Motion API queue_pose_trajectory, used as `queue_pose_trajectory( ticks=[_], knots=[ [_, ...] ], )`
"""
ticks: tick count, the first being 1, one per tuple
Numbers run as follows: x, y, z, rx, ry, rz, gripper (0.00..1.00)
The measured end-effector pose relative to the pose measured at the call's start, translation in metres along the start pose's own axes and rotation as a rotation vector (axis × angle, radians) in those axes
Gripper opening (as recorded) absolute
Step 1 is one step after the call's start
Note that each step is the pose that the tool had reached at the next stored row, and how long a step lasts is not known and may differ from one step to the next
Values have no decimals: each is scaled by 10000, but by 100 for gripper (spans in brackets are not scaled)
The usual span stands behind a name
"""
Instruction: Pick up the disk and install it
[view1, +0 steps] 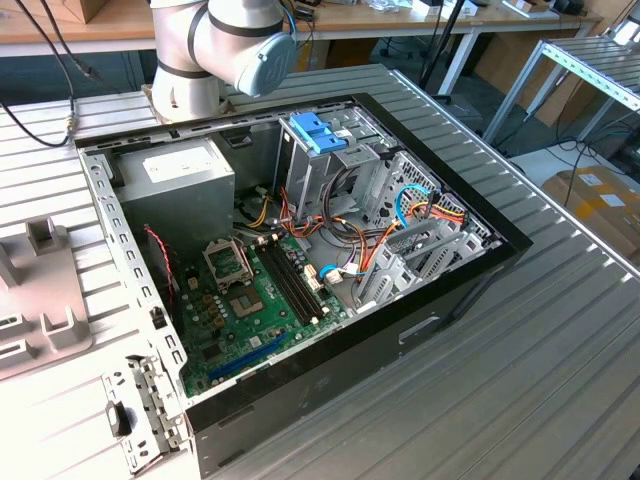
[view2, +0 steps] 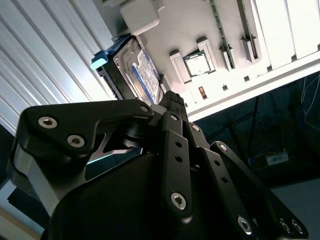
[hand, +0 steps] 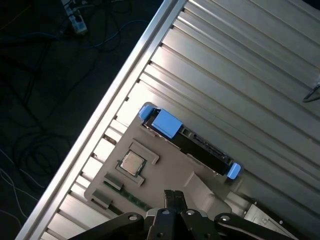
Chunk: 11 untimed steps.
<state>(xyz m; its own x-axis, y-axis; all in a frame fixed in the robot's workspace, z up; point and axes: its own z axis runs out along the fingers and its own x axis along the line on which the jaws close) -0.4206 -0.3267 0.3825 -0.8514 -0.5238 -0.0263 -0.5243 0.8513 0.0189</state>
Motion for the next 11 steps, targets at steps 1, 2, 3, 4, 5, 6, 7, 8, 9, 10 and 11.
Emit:
queue_pose_trajectory(
  ticks=[1, 2, 3, 4, 5, 6, 7, 8, 9, 10, 11],
  knots=[
    [0, 0, 0, -1, 1, -34, 11],
    [0, 0, 0, -2, 2, -67, 11],
    [0, 0, 0, -3, 3, -111, 11],
    [0, 0, 0, -4, 3, -145, 11],
    [0, 0, 0, -5, 4, -200, 11],
    [0, 0, 0, -7, 5, -244, 11],
    [0, 0, 0, -8, 6, -281, 11],
    [0, 0, 0, -9, 6, -327, 11],
    [0, 0, 0, -10, 8, -374, 11],
    [0, 0, 0, -11, 9, -415, 11],
    [0, 0, 0, -12, 10, -466, 11]
  ],
)
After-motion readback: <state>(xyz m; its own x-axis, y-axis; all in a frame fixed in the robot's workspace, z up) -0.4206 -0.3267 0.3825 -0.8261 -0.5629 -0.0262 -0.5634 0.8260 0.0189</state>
